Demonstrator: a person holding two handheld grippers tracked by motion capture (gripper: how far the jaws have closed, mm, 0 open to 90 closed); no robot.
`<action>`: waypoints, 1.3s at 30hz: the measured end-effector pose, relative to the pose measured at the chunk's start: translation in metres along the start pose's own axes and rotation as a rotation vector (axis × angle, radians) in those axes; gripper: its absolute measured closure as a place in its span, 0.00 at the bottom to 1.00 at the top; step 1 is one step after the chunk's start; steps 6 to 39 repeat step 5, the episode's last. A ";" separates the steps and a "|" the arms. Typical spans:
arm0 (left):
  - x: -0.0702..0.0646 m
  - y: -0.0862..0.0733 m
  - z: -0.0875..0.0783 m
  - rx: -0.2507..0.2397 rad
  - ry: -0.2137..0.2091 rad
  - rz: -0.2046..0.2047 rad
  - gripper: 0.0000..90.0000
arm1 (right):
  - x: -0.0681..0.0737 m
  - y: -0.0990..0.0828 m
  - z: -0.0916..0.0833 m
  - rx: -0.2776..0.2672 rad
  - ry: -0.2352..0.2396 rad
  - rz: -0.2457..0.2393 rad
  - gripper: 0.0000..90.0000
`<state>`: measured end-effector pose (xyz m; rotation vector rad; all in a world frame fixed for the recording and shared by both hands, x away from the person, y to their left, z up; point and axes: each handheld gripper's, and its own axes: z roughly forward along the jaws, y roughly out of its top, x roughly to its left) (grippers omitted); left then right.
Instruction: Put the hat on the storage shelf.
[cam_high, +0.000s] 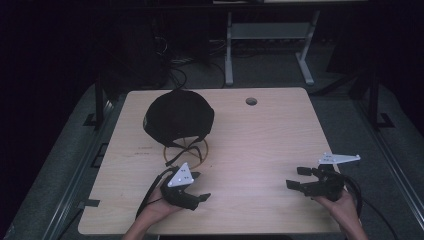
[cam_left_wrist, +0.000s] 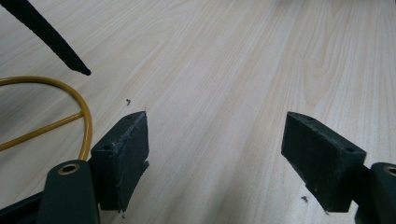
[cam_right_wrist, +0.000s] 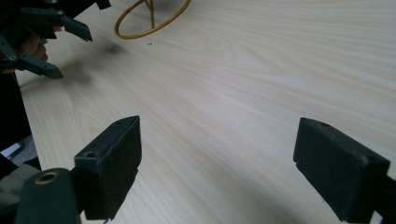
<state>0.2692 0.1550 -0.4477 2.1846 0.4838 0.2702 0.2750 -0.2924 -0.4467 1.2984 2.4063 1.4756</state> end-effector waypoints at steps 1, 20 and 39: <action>0.000 0.000 0.000 0.002 -0.002 0.000 0.25 | 0.001 -0.003 0.001 -0.001 -0.003 -0.006 0.17; 0.000 0.000 0.001 0.003 -0.006 -0.002 0.25 | 0.006 -0.019 0.000 -0.071 0.004 0.013 0.17; 0.000 0.000 0.001 0.003 -0.006 -0.002 0.25 | 0.006 -0.019 0.000 -0.071 0.004 0.013 0.17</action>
